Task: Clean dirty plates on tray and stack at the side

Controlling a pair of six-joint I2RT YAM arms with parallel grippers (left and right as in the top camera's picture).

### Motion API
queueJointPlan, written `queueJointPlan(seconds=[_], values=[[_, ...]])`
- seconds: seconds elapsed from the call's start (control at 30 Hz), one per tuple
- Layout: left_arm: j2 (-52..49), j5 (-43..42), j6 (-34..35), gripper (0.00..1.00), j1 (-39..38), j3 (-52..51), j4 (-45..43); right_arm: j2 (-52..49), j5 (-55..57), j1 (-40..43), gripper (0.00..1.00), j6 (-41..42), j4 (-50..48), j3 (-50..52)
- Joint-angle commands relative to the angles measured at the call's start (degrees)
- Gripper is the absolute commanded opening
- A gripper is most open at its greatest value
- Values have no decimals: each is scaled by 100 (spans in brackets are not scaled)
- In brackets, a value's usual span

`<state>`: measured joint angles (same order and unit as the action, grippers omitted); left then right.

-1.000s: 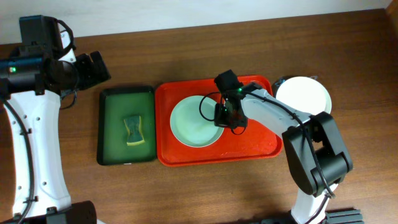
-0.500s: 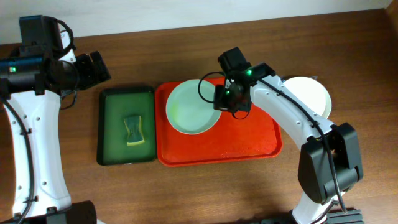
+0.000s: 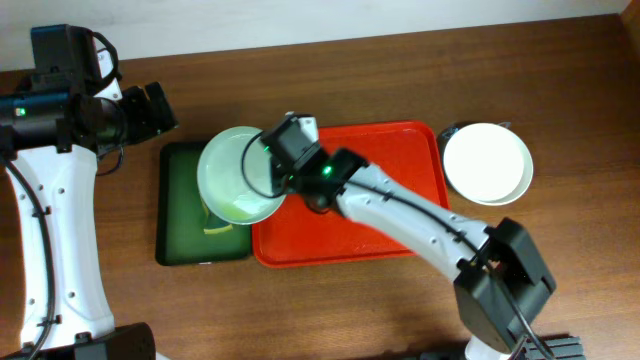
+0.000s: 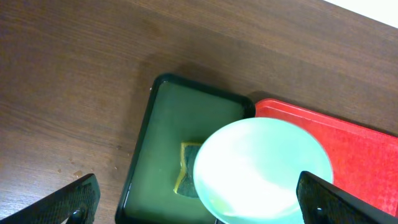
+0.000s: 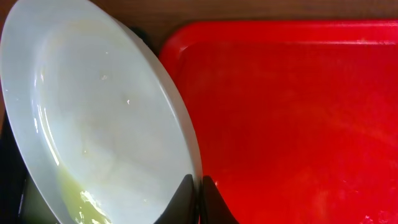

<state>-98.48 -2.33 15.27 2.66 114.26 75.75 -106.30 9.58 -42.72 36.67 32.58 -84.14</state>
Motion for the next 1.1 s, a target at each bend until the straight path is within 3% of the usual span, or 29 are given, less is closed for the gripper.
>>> queueJointPlan(seconds=[0.0, 0.2, 0.33, 0.43, 0.77, 0.87, 0.9, 1.0, 1.07], values=[[4, 20, 55, 99, 13, 52, 4, 81, 1416, -557, 4, -863, -402, -129], [4, 20, 55, 99, 13, 52, 2, 83, 3792, -1718, 4, -3475, -1482, -129], [4, 20, 52, 99, 13, 52, 2, 83, 4603, -2146, 4, -4924, -2317, -129], [4, 20, 52, 99, 13, 52, 2, 83, 4798, -2238, 4, -5298, -2643, -129], [4, 20, 55, 99, 13, 52, 4, 83, 4795, -2212, 4, -5136, -2702, -129], [4, 20, 55, 99, 13, 52, 2, 81, 4513, -2013, 4, -4109, -2371, -127], [4, 20, 55, 99, 13, 52, 4, 83, 3827, -1786, 4, -3270, -1930, -127], [4, 17, 55, 99, 13, 52, 4, 83, 1703, -1056, 4, -1779, -1377, -127], [4, 17, 52, 99, 13, 52, 4, 157, 662, -529, 4, -1248, -1169, -129]])
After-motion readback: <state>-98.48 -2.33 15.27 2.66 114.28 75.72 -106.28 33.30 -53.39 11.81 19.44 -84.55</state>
